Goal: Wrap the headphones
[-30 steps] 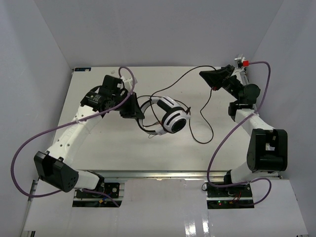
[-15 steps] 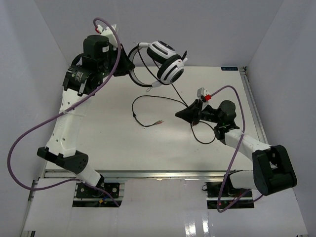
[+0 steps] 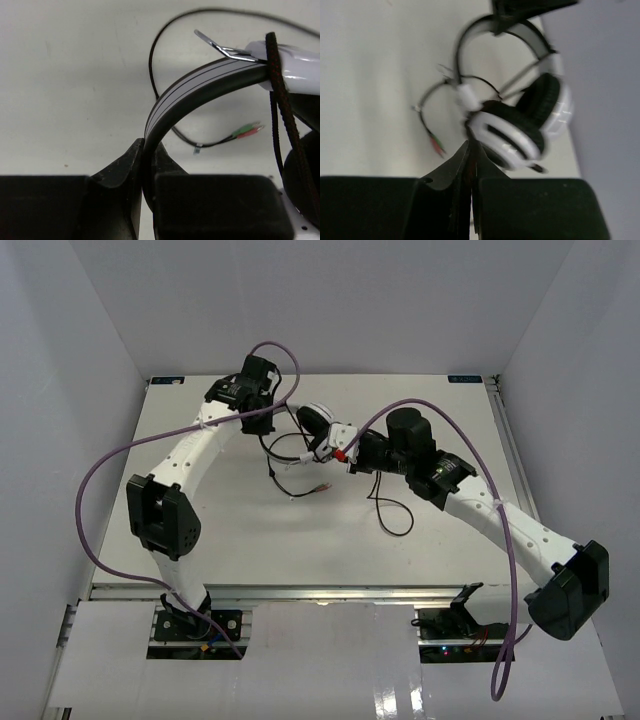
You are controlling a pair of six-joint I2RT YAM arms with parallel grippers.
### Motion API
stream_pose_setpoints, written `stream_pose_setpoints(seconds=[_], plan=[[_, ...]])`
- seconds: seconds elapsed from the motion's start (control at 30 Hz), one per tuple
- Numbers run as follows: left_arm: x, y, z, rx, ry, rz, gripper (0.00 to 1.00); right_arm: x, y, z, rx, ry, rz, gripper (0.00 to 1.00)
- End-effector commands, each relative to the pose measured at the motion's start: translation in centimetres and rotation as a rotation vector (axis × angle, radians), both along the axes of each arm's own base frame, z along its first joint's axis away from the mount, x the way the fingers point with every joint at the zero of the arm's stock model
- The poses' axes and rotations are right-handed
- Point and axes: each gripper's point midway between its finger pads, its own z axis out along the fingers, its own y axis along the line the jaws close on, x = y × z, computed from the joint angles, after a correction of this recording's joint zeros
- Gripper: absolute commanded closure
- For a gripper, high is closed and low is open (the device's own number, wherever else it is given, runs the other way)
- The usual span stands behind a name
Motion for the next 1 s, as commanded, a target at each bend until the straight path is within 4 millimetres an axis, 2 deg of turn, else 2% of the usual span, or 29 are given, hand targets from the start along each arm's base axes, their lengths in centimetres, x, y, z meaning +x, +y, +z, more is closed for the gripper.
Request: stream_pose_setpoints(seconds=[0.0,0.07,0.1,0.17,0.27,0.33,0.43,0.57,0.67,0.7,0.77,0.83,0.93,0.97], plan=[[-1.7,-1.2,0.3,0.04,-0.033,-0.109,1.0,5.6,-4.4,0.7,-0.322,-0.347,-0.195,0.92],[-3.3,-2.4,-1.2,0.045,0.018,-0.188,1.0,6.8,-5.1,0.2,-0.422,-0.469,-0.213,0.92],[-3.7,-2.3,-1.8,0.051,0.037,-0.193,1.0,7.5,-5.4,1.0,-0.422,-0.503,-0.257,0.92],[-5.6,-3.6,-3.0,0.036,0.078,-0.289,1.0,9.0,-6.1,1.7,-0.473,-0.629,-0.315,0.92],[-7.8,-6.0,-2.3,-0.086,0.087,-0.442,1.0,10.6,-6.1,2.8,-0.441,-0.725,-0.381,0.92],[-9.7,-8.1,-1.1,-0.198,0.085,-0.569,1.0,11.5,-6.0,3.1,-0.366,-0.747,-0.442,0.92],[-12.5,-10.4,1.2,-0.338,0.062,-0.742,1.0,12.8,-5.8,2.4,-0.239,-0.629,-0.464,0.92],[-15.8,-11.9,2.7,-0.458,0.049,-0.926,1.0,13.1,-5.0,0.1,-0.116,-0.388,-0.347,0.9],[-17.2,-12.8,3.9,-0.541,0.041,-1.009,1.0,11.9,-4.5,-1.7,-0.027,-0.184,-0.253,0.85],[-17.5,-13.0,4.5,-0.561,0.031,-1.029,1.0,11.7,-5.0,-2.1,-0.004,-0.126,-0.231,0.83],[-18.0,-13.8,6.5,-0.62,-0.004,-1.084,1.0,9.3,-4.0,-3.1,0.067,0.034,-0.07,0.75],[-18.1,-14.4,7.6,-0.662,-0.015,-1.111,1.0,6.6,-3.5,-3.6,0.14,0.187,0.092,0.71],[-17.4,-15.1,9.3,-0.693,-0.043,-1.102,1.0,3.5,-3.0,-3.7,0.203,0.322,0.245,0.73],[-16.7,-15.1,10.0,-0.679,-0.07,-1.067,1.0,2.6,-2.9,-3.7,0.217,0.362,0.288,0.74]])
